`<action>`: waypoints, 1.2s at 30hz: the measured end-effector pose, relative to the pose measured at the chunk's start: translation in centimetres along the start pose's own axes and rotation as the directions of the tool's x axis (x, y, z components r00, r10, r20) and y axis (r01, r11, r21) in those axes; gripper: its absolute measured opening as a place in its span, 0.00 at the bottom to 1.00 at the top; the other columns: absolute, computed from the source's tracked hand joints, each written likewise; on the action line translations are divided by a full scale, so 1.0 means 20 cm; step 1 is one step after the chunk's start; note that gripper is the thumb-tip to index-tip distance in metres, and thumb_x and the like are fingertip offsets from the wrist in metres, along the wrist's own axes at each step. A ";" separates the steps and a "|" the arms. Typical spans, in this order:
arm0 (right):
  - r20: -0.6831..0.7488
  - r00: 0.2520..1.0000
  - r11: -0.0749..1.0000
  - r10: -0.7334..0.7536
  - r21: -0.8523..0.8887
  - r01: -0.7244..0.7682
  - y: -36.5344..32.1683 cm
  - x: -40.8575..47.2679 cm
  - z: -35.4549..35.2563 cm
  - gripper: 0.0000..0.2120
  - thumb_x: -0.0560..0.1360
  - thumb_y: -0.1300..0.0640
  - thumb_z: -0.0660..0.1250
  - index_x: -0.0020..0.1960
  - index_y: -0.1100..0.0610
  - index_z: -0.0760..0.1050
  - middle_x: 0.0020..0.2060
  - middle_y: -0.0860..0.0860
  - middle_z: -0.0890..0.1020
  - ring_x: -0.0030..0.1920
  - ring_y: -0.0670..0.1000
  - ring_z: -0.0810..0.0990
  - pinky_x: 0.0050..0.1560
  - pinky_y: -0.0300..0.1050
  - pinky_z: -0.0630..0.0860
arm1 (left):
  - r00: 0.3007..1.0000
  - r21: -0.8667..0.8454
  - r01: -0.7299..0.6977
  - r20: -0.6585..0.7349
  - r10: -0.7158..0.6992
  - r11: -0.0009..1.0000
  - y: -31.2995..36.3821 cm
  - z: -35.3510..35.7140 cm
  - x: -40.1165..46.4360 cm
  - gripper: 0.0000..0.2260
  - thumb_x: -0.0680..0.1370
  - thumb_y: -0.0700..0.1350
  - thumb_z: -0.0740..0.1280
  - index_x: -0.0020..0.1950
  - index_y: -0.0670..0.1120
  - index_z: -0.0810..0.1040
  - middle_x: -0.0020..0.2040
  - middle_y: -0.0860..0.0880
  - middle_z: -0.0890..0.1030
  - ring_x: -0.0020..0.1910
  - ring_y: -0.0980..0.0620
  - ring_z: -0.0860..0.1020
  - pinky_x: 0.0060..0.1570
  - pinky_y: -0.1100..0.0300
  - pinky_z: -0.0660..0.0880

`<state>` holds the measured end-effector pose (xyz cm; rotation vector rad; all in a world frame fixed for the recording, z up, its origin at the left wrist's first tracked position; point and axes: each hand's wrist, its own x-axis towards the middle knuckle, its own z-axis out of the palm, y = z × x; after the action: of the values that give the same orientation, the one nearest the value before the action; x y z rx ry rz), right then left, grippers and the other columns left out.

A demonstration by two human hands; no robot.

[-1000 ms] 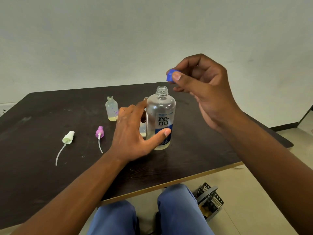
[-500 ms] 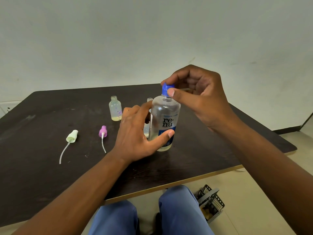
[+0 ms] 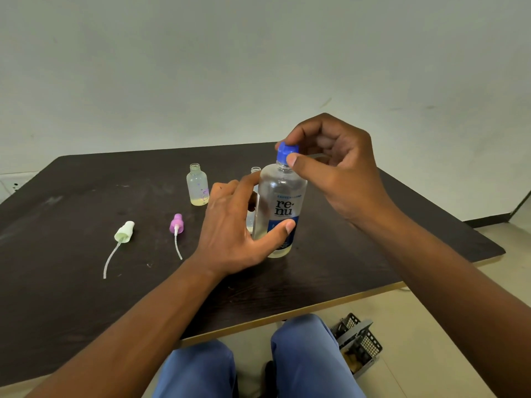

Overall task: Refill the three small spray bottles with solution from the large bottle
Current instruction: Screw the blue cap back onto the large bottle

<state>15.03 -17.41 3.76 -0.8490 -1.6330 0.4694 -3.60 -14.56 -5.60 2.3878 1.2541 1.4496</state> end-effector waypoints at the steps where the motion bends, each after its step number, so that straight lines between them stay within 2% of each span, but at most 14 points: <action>1: -0.010 1.000 0.999 -0.003 -0.035 0.003 0.00 0.00 0.01 0.07 0.74 0.63 0.74 0.49 0.54 0.81 0.47 0.49 0.88 0.48 0.51 0.87 0.49 0.56 0.85 | 1.000 -0.003 0.004 0.009 -0.004 1.000 0.00 0.00 0.00 0.36 0.73 0.69 0.67 0.75 0.51 0.73 0.53 0.54 0.80 0.51 0.51 0.74 0.50 0.54 0.72; 6: -0.039 0.998 0.983 -0.044 -0.178 0.036 0.00 -0.02 0.04 0.08 0.75 0.56 0.78 0.50 0.50 0.82 0.46 0.43 0.86 0.49 0.50 0.85 0.50 0.53 0.84 | 1.000 -0.022 0.002 0.022 -0.001 1.000 0.00 0.00 0.00 0.35 0.73 0.68 0.68 0.74 0.49 0.73 0.54 0.54 0.80 0.51 0.53 0.73 0.51 0.53 0.72; 9: -0.045 0.998 0.994 -0.041 -0.102 0.036 -0.01 -0.01 0.04 0.02 0.77 0.59 0.75 0.50 0.54 0.85 0.45 0.45 0.88 0.49 0.49 0.86 0.50 0.51 0.84 | 1.000 -0.036 0.004 0.020 -0.004 0.999 0.00 0.00 0.00 0.35 0.73 0.67 0.67 0.75 0.50 0.72 0.54 0.55 0.79 0.51 0.53 0.73 0.50 0.55 0.71; 13: -0.010 0.999 0.995 -0.051 -0.090 0.050 -0.02 0.00 0.03 0.07 0.77 0.65 0.72 0.51 0.57 0.86 0.49 0.46 0.89 0.53 0.49 0.88 0.56 0.58 0.84 | 1.000 -0.065 -0.013 0.019 0.015 0.998 -0.01 0.00 0.00 0.34 0.73 0.65 0.67 0.74 0.47 0.73 0.51 0.55 0.79 0.50 0.51 0.73 0.50 0.54 0.70; 17: 0.003 0.999 0.994 -0.045 -0.098 0.045 -0.02 -0.01 0.04 0.06 0.77 0.64 0.73 0.50 0.54 0.85 0.48 0.47 0.89 0.52 0.50 0.87 0.55 0.61 0.84 | 0.999 -0.089 -0.047 0.009 0.048 0.995 -0.01 0.00 0.00 0.31 0.74 0.63 0.67 0.72 0.46 0.74 0.52 0.54 0.80 0.48 0.49 0.75 0.50 0.52 0.71; 22: -0.042 0.999 0.993 -0.021 -0.119 0.016 -0.03 -0.04 0.06 0.04 0.76 0.59 0.77 0.48 0.52 0.85 0.45 0.44 0.87 0.48 0.48 0.85 0.52 0.57 0.83 | 0.998 -0.101 -0.049 0.024 0.052 0.994 -0.01 0.00 0.00 0.31 0.73 0.62 0.66 0.71 0.46 0.74 0.51 0.54 0.80 0.48 0.49 0.74 0.48 0.52 0.70; 26: -0.109 0.991 0.971 -0.082 -0.231 0.055 -0.03 -0.06 0.07 0.08 0.73 0.52 0.81 0.47 0.53 0.84 0.44 0.42 0.85 0.48 0.44 0.81 0.47 0.41 0.79 | 0.997 -0.099 -0.065 0.039 0.069 0.993 -0.01 -0.01 0.00 0.31 0.72 0.62 0.67 0.70 0.46 0.74 0.51 0.53 0.80 0.49 0.49 0.75 0.48 0.53 0.71; 28: -0.098 0.989 0.968 -0.107 -0.236 0.081 -0.04 -0.07 0.07 0.08 0.74 0.52 0.80 0.49 0.54 0.84 0.46 0.43 0.85 0.50 0.45 0.82 0.48 0.43 0.80 | 0.997 -0.112 -0.067 0.036 0.071 0.991 0.00 -0.01 0.00 0.31 0.72 0.61 0.67 0.70 0.45 0.75 0.51 0.53 0.80 0.48 0.48 0.75 0.48 0.51 0.72; 30: -0.059 0.995 0.977 -0.083 -0.202 0.069 -0.03 -0.07 0.07 0.06 0.75 0.56 0.77 0.51 0.54 0.84 0.50 0.43 0.86 0.55 0.47 0.84 0.52 0.49 0.82 | 0.997 -0.127 -0.063 0.033 0.067 0.990 0.00 -0.01 0.00 0.30 0.72 0.61 0.67 0.69 0.45 0.75 0.52 0.53 0.81 0.48 0.46 0.76 0.48 0.48 0.73; 32: -0.044 0.997 0.981 -0.056 -0.188 0.047 -0.03 -0.07 0.06 0.07 0.75 0.60 0.77 0.52 0.53 0.85 0.50 0.41 0.87 0.57 0.45 0.85 0.55 0.51 0.83 | 0.997 -0.133 -0.063 0.028 0.067 0.989 -0.01 -0.01 0.00 0.30 0.73 0.61 0.67 0.69 0.45 0.75 0.52 0.53 0.81 0.48 0.45 0.77 0.49 0.46 0.73; 36: -0.083 0.996 0.979 -0.032 -0.201 0.014 -0.03 -0.07 0.08 0.08 0.73 0.59 0.80 0.50 0.51 0.85 0.47 0.40 0.87 0.53 0.44 0.84 0.54 0.45 0.81 | 0.997 -0.130 -0.073 0.025 0.077 0.989 -0.01 -0.01 0.00 0.31 0.73 0.61 0.67 0.70 0.44 0.75 0.52 0.53 0.80 0.48 0.45 0.77 0.49 0.46 0.73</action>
<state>13.32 -18.63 2.80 -0.9851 -1.6268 0.2506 -3.87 -14.43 -5.52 2.3849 1.0407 1.4611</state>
